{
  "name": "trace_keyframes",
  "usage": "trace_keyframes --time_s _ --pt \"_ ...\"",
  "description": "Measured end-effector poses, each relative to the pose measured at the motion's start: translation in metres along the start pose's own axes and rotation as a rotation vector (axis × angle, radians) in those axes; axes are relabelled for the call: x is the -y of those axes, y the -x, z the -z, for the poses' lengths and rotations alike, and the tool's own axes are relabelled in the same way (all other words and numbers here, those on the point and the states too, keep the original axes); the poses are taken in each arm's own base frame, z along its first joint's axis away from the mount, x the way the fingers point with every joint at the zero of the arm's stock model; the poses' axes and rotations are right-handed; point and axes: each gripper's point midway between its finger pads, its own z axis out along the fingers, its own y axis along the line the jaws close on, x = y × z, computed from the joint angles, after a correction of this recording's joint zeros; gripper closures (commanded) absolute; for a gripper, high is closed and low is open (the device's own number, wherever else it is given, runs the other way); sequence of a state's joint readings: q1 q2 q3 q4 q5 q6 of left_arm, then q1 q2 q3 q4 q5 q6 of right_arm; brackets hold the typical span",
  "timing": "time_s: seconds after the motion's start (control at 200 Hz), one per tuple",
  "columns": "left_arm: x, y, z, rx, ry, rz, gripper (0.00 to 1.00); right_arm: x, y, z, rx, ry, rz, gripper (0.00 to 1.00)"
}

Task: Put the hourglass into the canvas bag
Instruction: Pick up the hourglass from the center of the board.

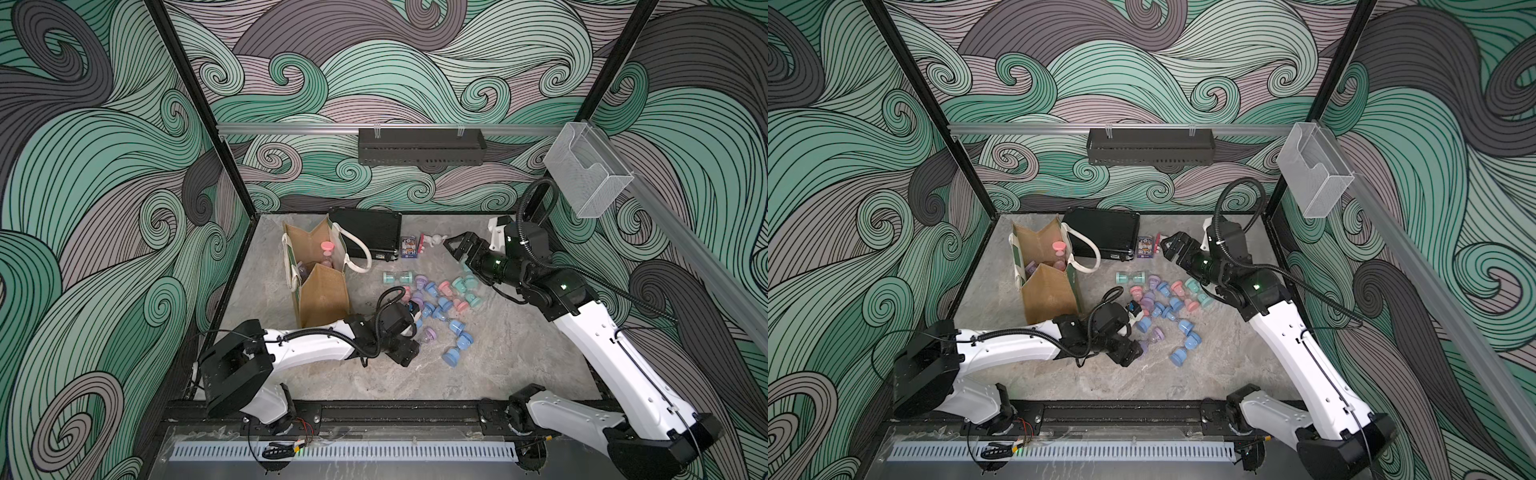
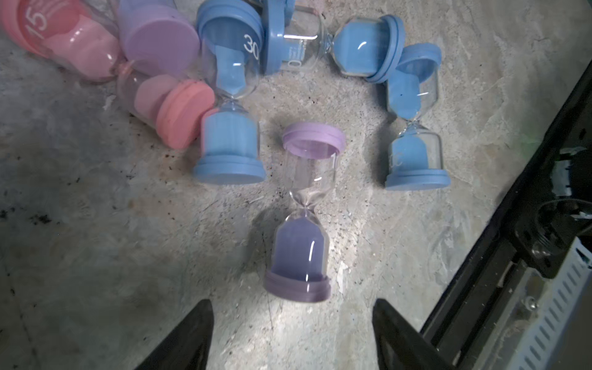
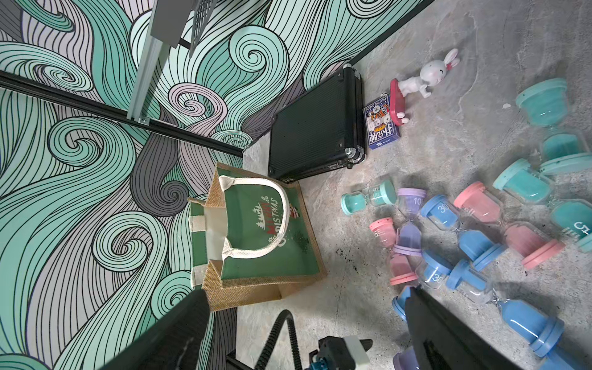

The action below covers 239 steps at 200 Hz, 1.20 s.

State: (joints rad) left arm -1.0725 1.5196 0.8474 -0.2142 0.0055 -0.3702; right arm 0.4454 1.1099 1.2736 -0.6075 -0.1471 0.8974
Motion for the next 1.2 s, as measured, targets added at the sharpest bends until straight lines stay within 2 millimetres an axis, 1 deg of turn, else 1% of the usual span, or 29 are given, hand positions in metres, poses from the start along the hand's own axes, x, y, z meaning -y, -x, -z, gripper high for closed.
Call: trace_keyframes --time_s 0.13,0.26,0.39,0.48,0.66,0.736,0.836,1.021,1.156,1.196 --pt "0.0 -0.004 -0.016 0.001 0.045 -0.031 0.23 0.001 -0.002 -0.001 0.0 0.007 -0.005 0.0" --pt "-0.012 -0.012 -0.03 -0.015 0.121 -0.04 0.24 0.002 -0.003 -0.001 0.001 0.01 -0.012 0.0" --pt "-0.021 -0.018 -0.041 -0.031 0.17 -0.043 0.27 0.001 -0.003 -0.001 0.0 0.017 -0.018 0.0" --pt "-0.025 -0.016 -0.047 -0.027 0.192 -0.044 0.29 0.002 -0.003 -0.002 0.0 0.019 -0.022 0.0" --pt "-0.024 -0.005 -0.053 0.002 0.202 -0.044 0.34 0.003 -0.005 -0.003 -0.006 0.024 -0.025 0.0" --pt "-0.023 -0.003 -0.055 0.012 0.205 -0.046 0.39 0.003 -0.005 -0.004 -0.011 0.027 -0.027 0.0" --pt "-0.022 0.001 -0.058 0.015 0.205 -0.053 0.43 0.004 -0.005 -0.006 -0.012 0.036 -0.036 0.0" --pt "-0.023 -0.001 -0.056 0.016 0.204 -0.057 0.44 0.002 -0.006 -0.008 -0.021 0.048 -0.037 0.0" --pt "-0.027 -0.008 -0.051 0.012 0.209 -0.057 0.44 0.005 -0.008 -0.011 -0.023 0.048 -0.031 0.0" --pt "-0.028 -0.011 -0.05 0.011 0.21 -0.057 0.45 0.007 -0.009 -0.012 -0.027 0.043 -0.029 0.0"
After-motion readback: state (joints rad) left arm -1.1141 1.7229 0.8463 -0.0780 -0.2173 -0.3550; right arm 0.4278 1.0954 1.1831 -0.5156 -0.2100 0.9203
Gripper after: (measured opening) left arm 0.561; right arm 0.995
